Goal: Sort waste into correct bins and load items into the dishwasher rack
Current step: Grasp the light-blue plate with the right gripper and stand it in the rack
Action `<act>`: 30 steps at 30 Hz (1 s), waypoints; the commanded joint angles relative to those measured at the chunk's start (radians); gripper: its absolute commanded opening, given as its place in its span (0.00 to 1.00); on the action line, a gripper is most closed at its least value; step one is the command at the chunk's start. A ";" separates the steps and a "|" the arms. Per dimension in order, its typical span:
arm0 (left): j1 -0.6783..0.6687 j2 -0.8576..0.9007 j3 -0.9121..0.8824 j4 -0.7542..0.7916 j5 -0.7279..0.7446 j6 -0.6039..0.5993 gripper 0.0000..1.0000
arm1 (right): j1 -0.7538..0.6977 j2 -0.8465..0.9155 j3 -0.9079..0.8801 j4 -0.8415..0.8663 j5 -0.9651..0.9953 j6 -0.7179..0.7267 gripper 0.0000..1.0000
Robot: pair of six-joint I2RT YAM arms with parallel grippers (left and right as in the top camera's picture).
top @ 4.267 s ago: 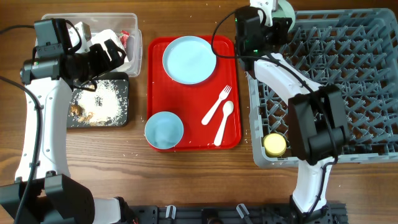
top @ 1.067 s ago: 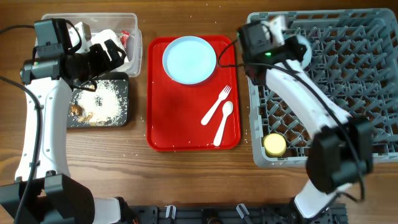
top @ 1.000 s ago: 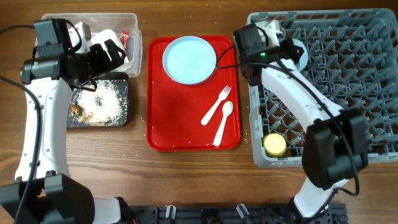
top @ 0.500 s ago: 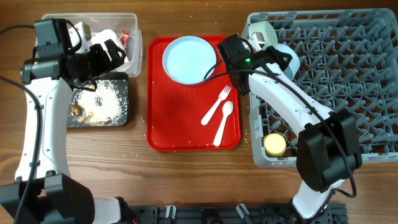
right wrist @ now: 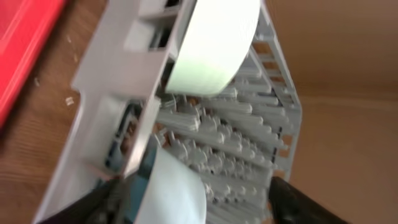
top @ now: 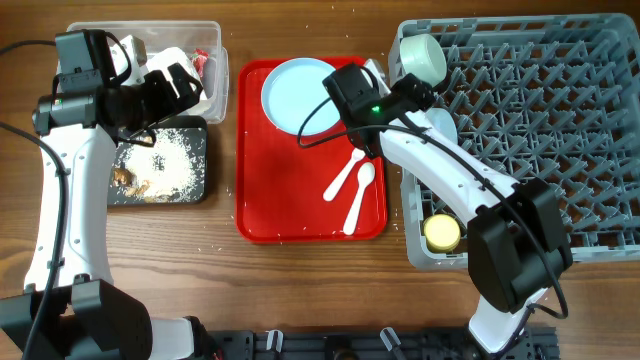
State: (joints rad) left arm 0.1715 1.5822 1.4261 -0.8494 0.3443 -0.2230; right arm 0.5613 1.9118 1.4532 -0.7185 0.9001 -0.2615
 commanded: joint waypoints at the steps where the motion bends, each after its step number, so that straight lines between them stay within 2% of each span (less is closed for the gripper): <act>1: 0.005 0.005 0.006 0.003 -0.002 0.005 1.00 | -0.002 -0.110 0.007 0.094 -0.108 0.017 1.00; 3: 0.005 0.005 0.006 0.003 -0.002 0.005 1.00 | -0.002 -0.191 0.007 0.188 -0.243 0.107 1.00; 4: 0.005 0.005 0.006 0.003 -0.002 0.005 1.00 | -0.002 -0.232 0.007 0.206 -0.417 0.166 1.00; 7: 0.005 0.005 0.006 0.003 -0.002 0.005 1.00 | -0.006 -0.286 0.007 0.188 -0.921 0.183 1.00; 9: 0.005 0.005 0.006 0.003 -0.002 0.005 1.00 | -0.006 -0.278 0.007 0.196 -1.048 0.266 1.00; 10: 0.005 0.005 0.006 0.003 -0.002 0.005 1.00 | -0.006 -0.264 0.007 0.199 -1.088 0.380 1.00; 13: 0.005 0.005 0.006 0.003 -0.002 0.005 1.00 | -0.005 -0.203 -0.008 0.214 -1.075 0.681 0.98; 15: 0.005 0.005 0.006 0.003 -0.002 0.005 1.00 | -0.005 -0.135 -0.009 0.199 -0.940 0.945 0.86; 18: 0.005 0.005 0.006 0.003 -0.002 0.005 1.00 | -0.005 -0.049 -0.009 0.235 -0.880 1.084 0.70; 20: 0.005 0.005 0.006 0.003 -0.002 0.005 1.00 | -0.005 0.061 -0.009 0.292 -0.886 1.211 0.68; 24: 0.005 0.005 0.006 0.003 -0.002 0.005 1.00 | -0.005 0.195 -0.009 0.324 -0.926 1.316 0.65; 28: 0.005 0.005 0.006 0.003 -0.002 0.005 1.00 | -0.005 0.257 -0.009 0.359 -0.926 1.320 0.53; 30: 0.005 0.005 0.006 0.003 -0.002 0.005 1.00 | -0.005 0.275 -0.009 0.373 -0.927 1.320 0.43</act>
State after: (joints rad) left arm 0.1715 1.5822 1.4261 -0.8490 0.3439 -0.2230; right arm 0.5594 2.1315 1.4464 -0.3584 -0.0227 1.0344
